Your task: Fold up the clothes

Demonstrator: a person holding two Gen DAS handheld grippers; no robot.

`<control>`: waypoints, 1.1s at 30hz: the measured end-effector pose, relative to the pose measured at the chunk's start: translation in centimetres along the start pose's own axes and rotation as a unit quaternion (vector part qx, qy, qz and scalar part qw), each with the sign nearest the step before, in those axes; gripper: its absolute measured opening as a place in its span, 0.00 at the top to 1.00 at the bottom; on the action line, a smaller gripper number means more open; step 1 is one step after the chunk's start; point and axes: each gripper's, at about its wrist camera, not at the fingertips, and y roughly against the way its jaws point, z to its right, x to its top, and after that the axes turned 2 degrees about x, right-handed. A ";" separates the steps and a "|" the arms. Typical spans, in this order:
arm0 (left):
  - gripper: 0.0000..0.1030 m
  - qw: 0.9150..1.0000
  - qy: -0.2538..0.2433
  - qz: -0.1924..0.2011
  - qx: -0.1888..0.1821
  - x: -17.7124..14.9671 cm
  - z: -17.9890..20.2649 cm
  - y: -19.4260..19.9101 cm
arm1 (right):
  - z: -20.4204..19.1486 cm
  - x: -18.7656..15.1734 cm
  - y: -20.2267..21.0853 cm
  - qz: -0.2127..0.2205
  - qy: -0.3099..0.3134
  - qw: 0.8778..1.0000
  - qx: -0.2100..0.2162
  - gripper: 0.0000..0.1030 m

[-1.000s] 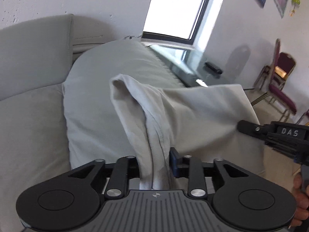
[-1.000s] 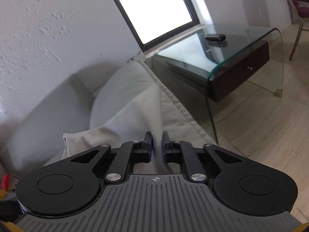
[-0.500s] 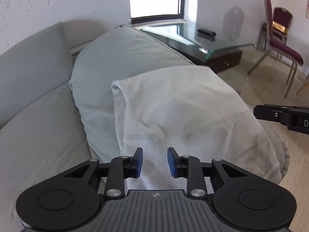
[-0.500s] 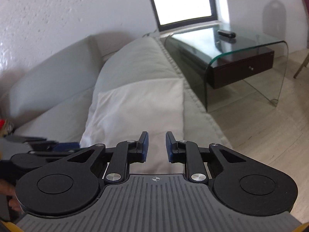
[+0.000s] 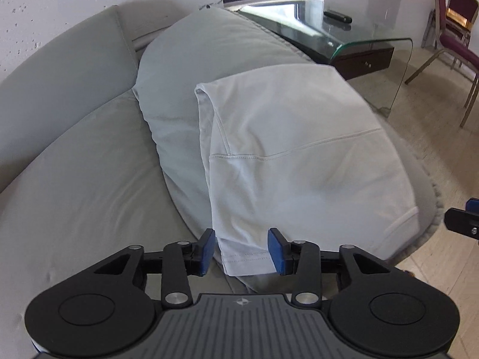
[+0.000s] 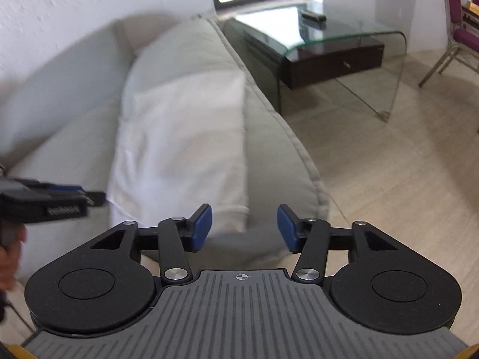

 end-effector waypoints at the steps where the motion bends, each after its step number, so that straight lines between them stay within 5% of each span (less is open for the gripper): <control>1: 0.54 1.000 0.005 0.005 -0.007 -0.1 0.1 1.1 | -0.6 0.4 0.9 0.006 0.000 1.000 0.008 0.38; 3: 0.37 1.000 0.014 0.011 -0.013 -0.4 0.1 3.2 | -1.7 1.2 2.7 0.016 -0.001 1.000 0.023 0.29; 14: 0.18 0.997 0.054 0.044 -0.012 -0.8 -1.0 11.2 | -7.3 3.1 11.1 0.054 0.060 0.996 0.032 0.24; 21: 0.03 0.996 0.062 0.055 -0.044 -1.1 -1.4 15.7 | -8.4 4.3 16.1 0.053 0.068 0.996 0.024 0.21; 33: 0.01 0.997 0.043 0.043 -0.052 -2.4 0.5 14.5 | -8.0 2.3 13.5 0.018 0.062 0.998 0.009 0.20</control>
